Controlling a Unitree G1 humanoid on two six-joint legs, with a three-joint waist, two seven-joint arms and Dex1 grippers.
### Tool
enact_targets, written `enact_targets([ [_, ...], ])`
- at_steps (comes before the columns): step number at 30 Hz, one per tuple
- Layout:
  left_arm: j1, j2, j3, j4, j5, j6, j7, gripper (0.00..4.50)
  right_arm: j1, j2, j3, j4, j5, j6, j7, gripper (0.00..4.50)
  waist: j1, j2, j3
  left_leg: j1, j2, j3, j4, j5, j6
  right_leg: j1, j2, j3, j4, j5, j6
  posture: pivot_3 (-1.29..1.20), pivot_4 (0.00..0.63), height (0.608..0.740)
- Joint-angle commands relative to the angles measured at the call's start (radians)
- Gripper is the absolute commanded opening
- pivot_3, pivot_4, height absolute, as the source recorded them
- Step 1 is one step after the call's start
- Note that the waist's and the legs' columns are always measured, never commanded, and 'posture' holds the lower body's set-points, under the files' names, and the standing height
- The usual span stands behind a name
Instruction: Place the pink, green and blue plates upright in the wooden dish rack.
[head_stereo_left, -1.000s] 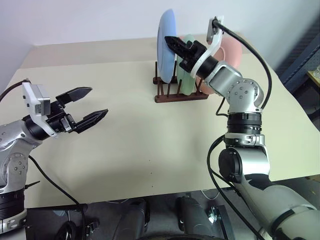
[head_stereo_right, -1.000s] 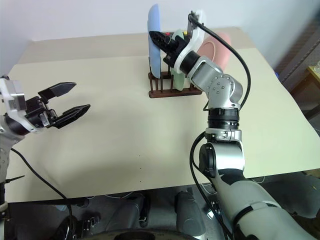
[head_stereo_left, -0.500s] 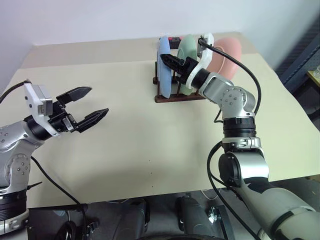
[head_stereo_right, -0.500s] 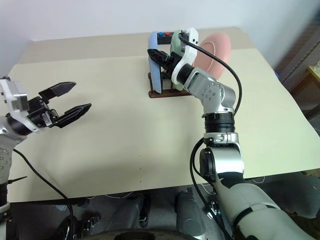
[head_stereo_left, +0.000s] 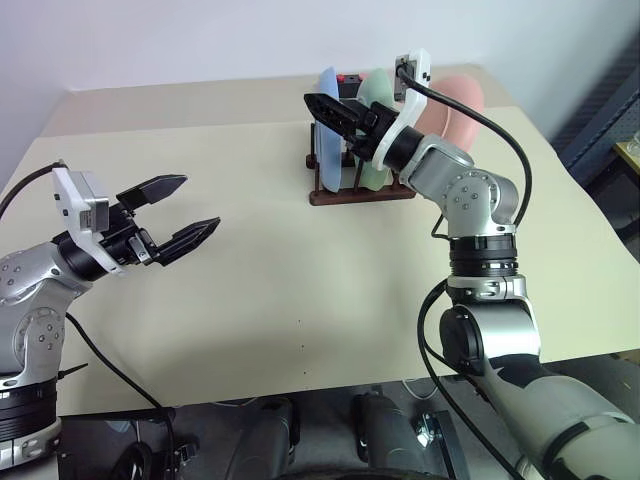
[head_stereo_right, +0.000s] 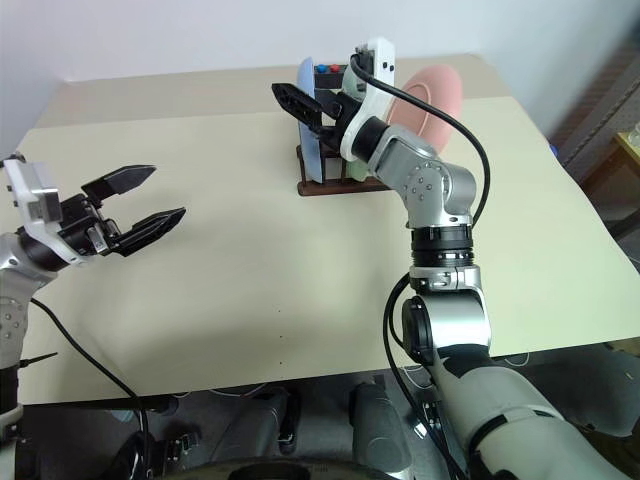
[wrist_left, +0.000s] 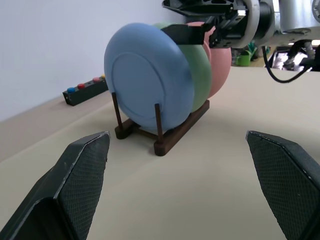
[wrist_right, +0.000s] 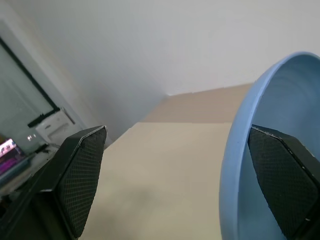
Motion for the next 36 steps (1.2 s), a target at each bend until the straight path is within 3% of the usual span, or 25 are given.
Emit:
enact_targets([
  [1, -0.009, -0.002, 0.006, -0.025, -0.017, -0.006, 0.001, 4.5, -0.01, -0.043, 0.003, -0.124, 0.026, 0.007, 0.048, 4.48, 0.0, 0.0, 0.0, 0.0, 0.0, 0.0, 0.0, 0.0, 0.0, 0.0, 0.0, 0.0, 0.0, 0.0, 0.0, 0.0, 0.15, 0.74],
  [12, -0.041, -0.014, -0.022, -0.005, -0.011, -0.01, -0.003, 4.5, 0.011, -0.06, 0.031, -0.15, 0.003, -0.003, 0.071, 4.48, 0.0, 0.0, 0.0, 0.0, 0.0, 0.0, 0.0, -0.001, 0.001, 0.0, 0.0, 0.0, 0.0, 0.0, 0.0, 0.0, 0.15, 0.74],
  [24, -0.051, -0.016, -0.029, -0.005, -0.01, -0.009, -0.006, 4.5, 0.041, -0.274, -0.092, -0.119, -0.048, -0.214, 0.171, 4.48, 0.005, 0.0, 0.0, 0.0, 0.0, 0.0, 0.001, -0.002, 0.003, 0.001, 0.0, 0.0, 0.0, 0.0, 0.0, 0.0, 0.15, 0.74],
  [27, -0.056, -0.018, -0.031, 0.001, -0.009, -0.01, -0.01, 4.5, 0.019, -0.328, -0.18, -0.026, -0.058, -0.288, 0.13, 3.6, 0.01, 0.0, 0.0, 0.0, 0.0, 0.0, 0.001, -0.002, 0.004, 0.001, 0.0, 0.0, 0.0, 0.0, 0.0, 0.0, 0.15, 0.74],
  [31, -0.068, -0.024, -0.045, 0.006, -0.008, -0.009, -0.016, 4.5, -0.001, -0.406, -0.2, 0.201, -0.212, -0.478, 0.004, 1.56, 0.017, 0.0, 0.0, 0.0, 0.0, 0.001, 0.002, -0.002, 0.003, 0.001, 0.0, 0.0, 0.0, 0.0, 0.0, 0.0, 0.15, 0.74],
  [34, -0.076, -0.026, -0.058, 0.008, -0.003, -0.013, -0.023, 4.5, 0.016, -0.482, -0.093, 0.374, -0.419, -0.584, -0.106, 0.05, 0.021, 0.0, 0.0, 0.001, 0.0, 0.002, 0.001, -0.001, 0.001, 0.002, 0.0, 0.0, 0.0, 0.0, 0.0, 0.0, 0.15, 0.74],
  [36, -0.078, -0.025, -0.06, 0.012, -0.003, -0.015, -0.028, 4.5, 0.023, -0.503, -0.036, 0.432, -0.497, -0.631, -0.116, 0.01, 0.02, 0.0, 0.0, 0.001, 0.0, 0.003, 0.001, 0.0, 0.0, 0.001, 0.0, 0.001, 0.0, 0.0, 0.0, 0.0, 0.15, 0.74],
])
